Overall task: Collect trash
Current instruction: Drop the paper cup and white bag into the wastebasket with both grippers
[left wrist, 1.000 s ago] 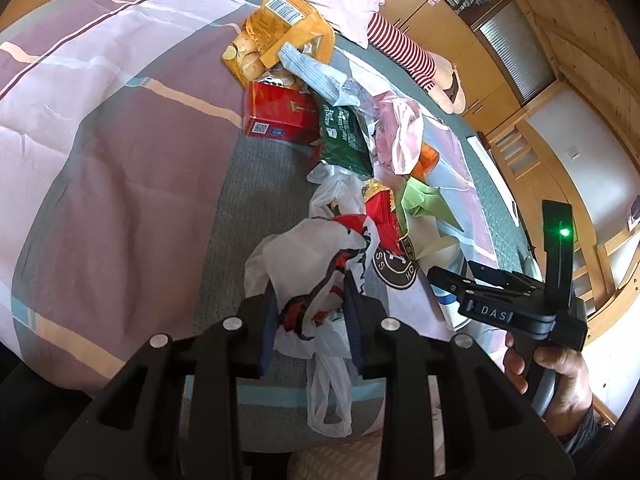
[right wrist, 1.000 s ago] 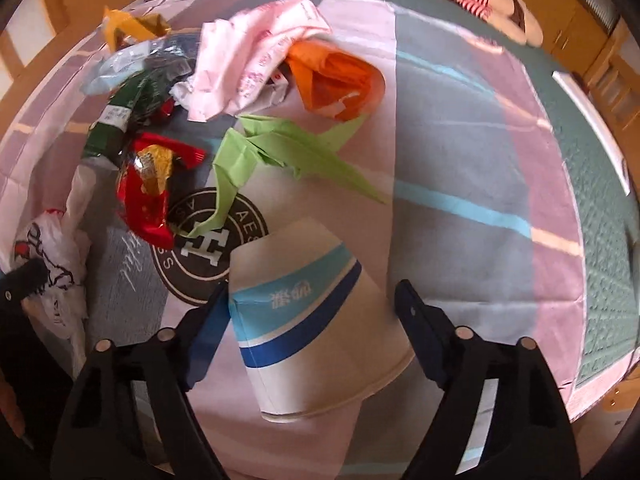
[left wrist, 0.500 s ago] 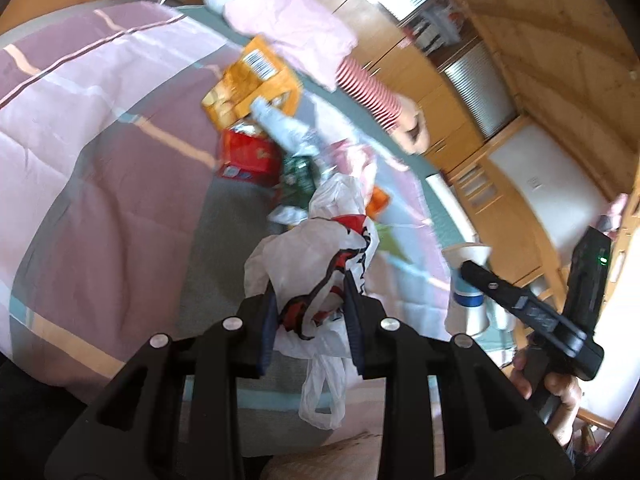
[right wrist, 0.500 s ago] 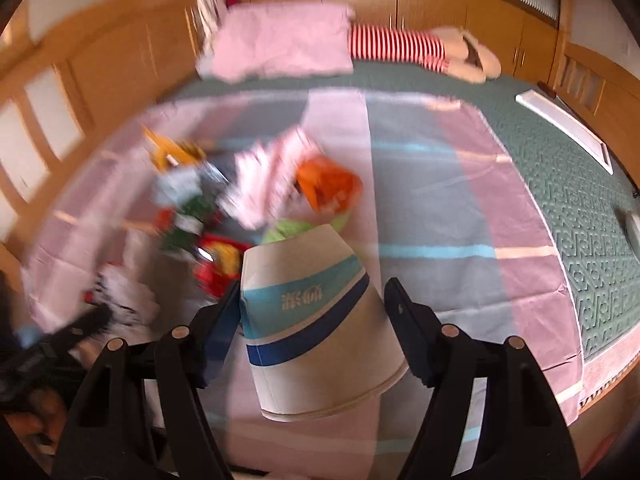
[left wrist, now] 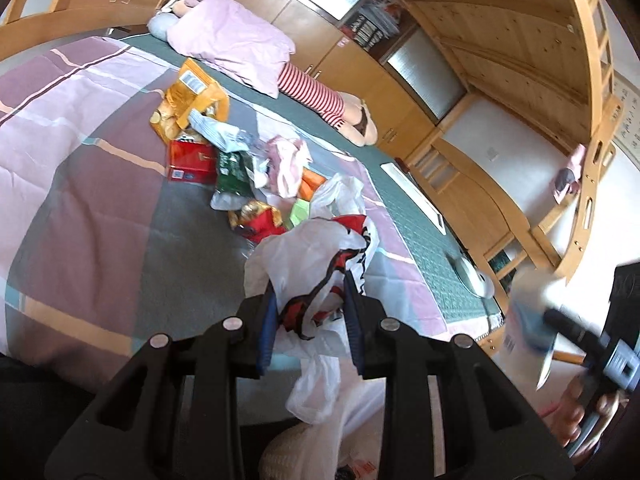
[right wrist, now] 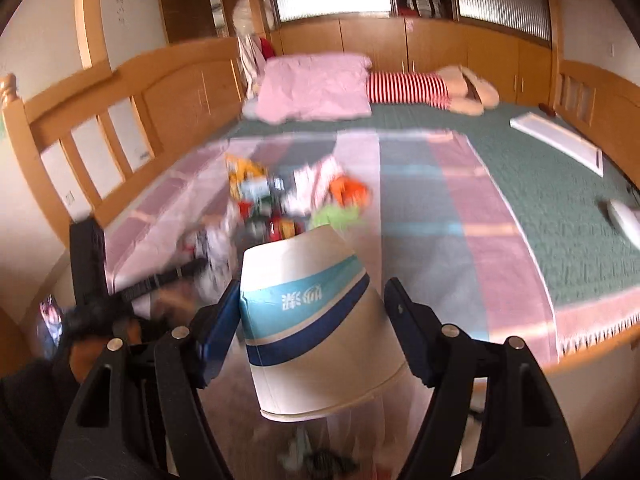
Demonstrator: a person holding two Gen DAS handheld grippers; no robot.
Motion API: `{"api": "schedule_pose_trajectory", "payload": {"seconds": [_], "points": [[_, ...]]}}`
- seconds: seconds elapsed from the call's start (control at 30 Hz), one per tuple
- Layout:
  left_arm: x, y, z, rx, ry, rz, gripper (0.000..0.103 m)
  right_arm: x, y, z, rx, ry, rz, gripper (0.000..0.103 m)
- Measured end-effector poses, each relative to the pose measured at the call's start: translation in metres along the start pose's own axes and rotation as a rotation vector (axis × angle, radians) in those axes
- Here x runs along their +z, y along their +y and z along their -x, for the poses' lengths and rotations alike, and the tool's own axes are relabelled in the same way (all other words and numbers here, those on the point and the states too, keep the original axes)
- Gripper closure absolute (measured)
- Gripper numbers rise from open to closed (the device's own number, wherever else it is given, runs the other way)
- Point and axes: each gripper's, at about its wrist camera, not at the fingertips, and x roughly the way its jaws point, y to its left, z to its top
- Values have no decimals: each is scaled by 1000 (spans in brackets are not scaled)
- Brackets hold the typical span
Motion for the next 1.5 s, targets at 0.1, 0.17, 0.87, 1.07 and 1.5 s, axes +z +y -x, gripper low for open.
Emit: {"api": "schedule_pose_trajectory", "payload": {"seconds": [0.1,0.17,0.87,1.07,1.5], "points": [[-7,-7,3,-3,8,-23,73,-37,-3,-13,-36,109,-13,31],[-10,-10,4,-5,12,-40,73,-58,-3,-25,-73,198,11,30],[-26,-112,39,-364,122,-147,73,-39,-77,61,-183,-251,-385,16],[-79,-144,4,-406,352,-226,73,-39,-92,74,-210,-272,-426,14],[-104,-158,1,-292,413,-363,11,-47,-85,59,-161,-232,-436,14]]}}
